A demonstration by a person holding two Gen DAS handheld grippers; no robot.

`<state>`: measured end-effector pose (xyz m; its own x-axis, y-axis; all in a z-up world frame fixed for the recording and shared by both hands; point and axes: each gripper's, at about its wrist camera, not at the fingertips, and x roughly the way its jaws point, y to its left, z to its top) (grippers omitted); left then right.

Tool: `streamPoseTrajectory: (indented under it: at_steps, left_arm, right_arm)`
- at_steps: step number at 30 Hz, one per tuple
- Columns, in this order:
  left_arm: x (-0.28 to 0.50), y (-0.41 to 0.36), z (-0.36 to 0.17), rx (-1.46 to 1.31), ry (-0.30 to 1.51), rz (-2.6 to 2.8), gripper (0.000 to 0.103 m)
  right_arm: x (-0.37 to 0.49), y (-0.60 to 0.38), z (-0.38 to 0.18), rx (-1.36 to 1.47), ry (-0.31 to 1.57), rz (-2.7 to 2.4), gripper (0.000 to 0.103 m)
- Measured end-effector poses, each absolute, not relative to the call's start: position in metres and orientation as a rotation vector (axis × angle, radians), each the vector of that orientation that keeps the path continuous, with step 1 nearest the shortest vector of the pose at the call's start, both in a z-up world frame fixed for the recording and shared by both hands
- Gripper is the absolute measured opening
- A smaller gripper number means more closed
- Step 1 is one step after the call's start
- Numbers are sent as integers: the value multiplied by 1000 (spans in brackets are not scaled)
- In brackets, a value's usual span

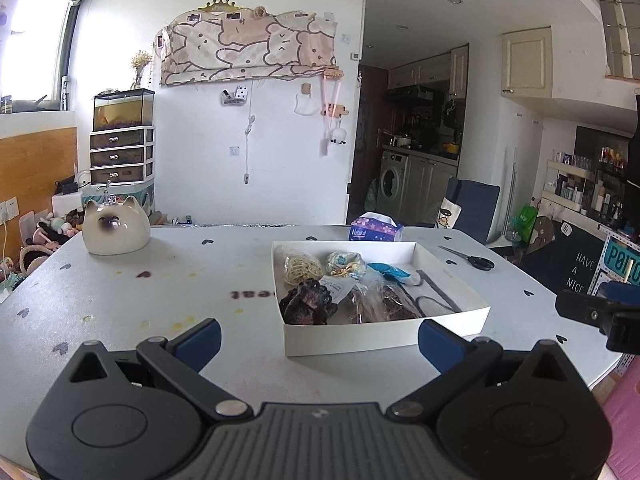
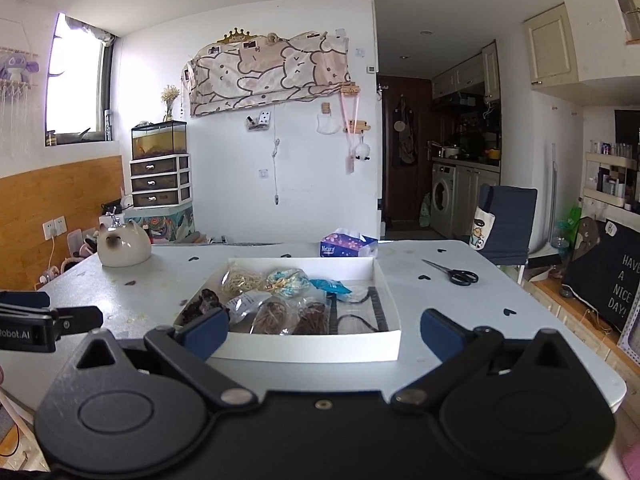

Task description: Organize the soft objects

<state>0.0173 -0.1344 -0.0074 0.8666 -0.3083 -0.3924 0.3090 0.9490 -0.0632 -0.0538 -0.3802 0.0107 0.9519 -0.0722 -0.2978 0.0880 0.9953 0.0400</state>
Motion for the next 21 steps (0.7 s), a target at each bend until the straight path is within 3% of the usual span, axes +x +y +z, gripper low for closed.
streamPoseTrajectory:
  at_steps: [21]
  left_arm:
    - [14,-135,-5,9,407,-319,103]
  right_arm:
    - [-53,-377,10,47,307,-76,103]
